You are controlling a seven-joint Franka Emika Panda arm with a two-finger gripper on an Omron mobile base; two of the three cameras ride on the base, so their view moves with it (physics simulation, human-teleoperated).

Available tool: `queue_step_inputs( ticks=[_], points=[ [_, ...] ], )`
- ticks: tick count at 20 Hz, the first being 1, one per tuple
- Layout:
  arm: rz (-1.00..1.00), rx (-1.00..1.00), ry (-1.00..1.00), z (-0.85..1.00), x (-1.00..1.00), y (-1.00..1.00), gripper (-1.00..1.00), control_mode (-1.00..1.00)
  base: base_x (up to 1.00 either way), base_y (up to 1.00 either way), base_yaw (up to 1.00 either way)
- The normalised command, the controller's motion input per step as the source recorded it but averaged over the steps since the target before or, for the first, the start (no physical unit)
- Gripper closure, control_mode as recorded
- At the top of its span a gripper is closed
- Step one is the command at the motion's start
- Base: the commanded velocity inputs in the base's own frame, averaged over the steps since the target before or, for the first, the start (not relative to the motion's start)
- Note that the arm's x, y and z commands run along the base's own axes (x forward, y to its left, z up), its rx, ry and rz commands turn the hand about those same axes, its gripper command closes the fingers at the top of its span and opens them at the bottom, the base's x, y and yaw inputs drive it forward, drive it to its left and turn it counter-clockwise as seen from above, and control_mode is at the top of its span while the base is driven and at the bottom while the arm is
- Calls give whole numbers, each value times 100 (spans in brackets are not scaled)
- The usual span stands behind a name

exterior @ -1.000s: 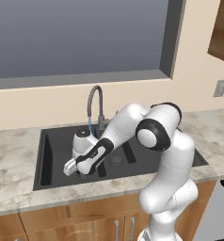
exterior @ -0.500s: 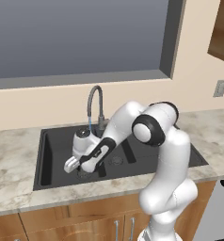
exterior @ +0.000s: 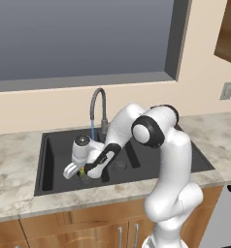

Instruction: Soak the sponge with water for a few seconds and then drop it inside the sink.

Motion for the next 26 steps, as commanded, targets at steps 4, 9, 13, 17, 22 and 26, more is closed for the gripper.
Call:
queue_step_inputs(
  ticks=[4,9,13,17,22,26],
  points=[
    [0,0,-9,-3,28,10,100,-100,0,0,0],
    [-1,0,-8,-1,29,9,100,-100,0,0,0],
    [0,0,0,-10,0,1,100,-100,0,0,0],
    [0,0,0,-19,0,0,100,-100,0,0,0],
    [0,0,0,-17,0,0,100,-100,0,0,0],
    [0,0,0,-17,0,0,100,-100,0,0,0]
  ],
)
